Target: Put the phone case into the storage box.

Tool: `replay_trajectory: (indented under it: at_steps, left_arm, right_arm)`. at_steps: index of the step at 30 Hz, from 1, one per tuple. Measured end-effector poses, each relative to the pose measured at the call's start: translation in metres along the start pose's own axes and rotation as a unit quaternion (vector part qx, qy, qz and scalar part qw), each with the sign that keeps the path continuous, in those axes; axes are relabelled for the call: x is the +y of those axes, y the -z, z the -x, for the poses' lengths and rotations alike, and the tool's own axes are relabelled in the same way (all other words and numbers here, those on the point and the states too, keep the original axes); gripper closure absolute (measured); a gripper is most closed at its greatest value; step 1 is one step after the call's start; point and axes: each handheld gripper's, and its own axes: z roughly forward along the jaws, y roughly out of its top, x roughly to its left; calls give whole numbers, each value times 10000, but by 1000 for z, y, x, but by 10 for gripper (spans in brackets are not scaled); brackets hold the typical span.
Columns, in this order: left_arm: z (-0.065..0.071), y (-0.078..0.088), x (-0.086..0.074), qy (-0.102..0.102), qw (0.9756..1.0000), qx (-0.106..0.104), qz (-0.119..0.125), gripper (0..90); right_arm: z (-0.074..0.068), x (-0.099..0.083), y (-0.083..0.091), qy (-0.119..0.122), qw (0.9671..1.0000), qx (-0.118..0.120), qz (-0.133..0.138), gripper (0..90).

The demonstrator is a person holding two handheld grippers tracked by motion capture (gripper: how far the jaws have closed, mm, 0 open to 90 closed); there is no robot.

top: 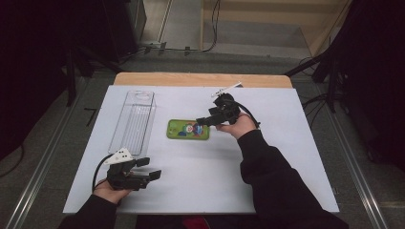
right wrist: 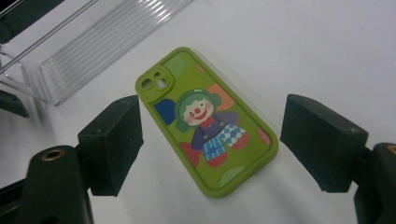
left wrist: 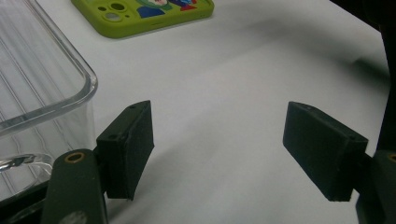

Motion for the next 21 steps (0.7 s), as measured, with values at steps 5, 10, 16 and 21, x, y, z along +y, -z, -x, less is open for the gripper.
replay_trajectory:
  at_steps: [5, 10, 16, 21]
  left_arm:
    - [0, 0, 0, 7, 10000, -12, 3, 251]
    - [0, 0, 0, 5, 10000, -21, 8, 251]
    - [0, 0, 0, -3, 10000, -27, 4, 251]
    - [-1, 0, 0, -4, 10000, -22, 2, 251]
  right_arm:
    - [3, 7, -9, -17, 10000, -39, 12, 211]
    - [6, 14, -22, -47, 9999, -67, -75, 220]
    - [8, 19, -35, -82, 9998, -75, -139, 282]
    - [12, 24, -43, -205, 9995, -162, -181, 528]
